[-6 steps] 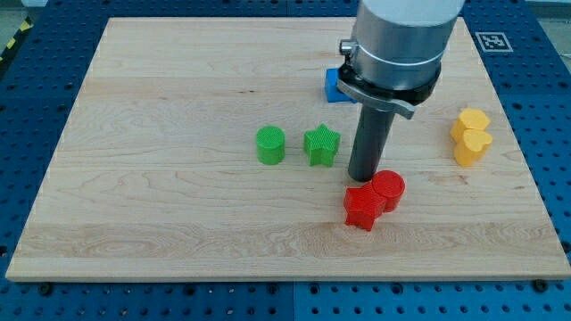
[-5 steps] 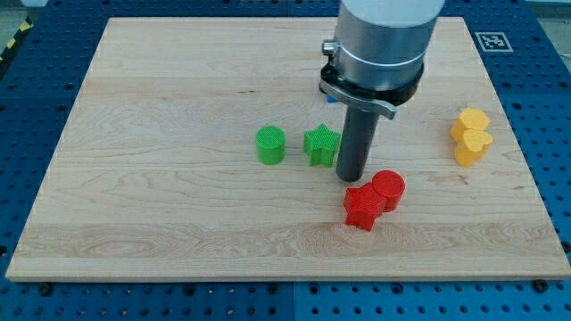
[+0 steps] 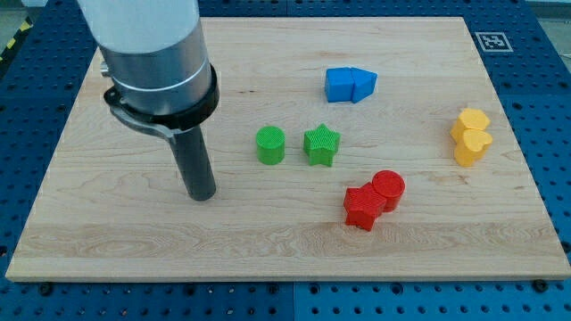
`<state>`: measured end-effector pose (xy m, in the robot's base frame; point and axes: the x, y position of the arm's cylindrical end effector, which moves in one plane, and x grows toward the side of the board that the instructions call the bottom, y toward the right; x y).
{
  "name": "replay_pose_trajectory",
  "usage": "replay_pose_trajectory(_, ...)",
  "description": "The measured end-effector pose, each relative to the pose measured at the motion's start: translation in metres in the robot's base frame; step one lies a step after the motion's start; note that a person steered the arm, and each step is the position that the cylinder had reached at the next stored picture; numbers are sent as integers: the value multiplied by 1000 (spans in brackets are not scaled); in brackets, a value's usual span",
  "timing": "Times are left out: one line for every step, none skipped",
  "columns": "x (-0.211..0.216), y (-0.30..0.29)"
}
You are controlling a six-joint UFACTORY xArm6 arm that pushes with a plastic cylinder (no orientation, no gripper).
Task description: Move your arm left side of the green circle
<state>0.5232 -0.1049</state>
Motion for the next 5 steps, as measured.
replay_pose_trajectory(-19,-4)
replay_pose_trajectory(-41,-4)
replay_pose_trajectory(-62,0)
replay_pose_trajectory(-62,7)
replay_pose_trajectory(-62,26)
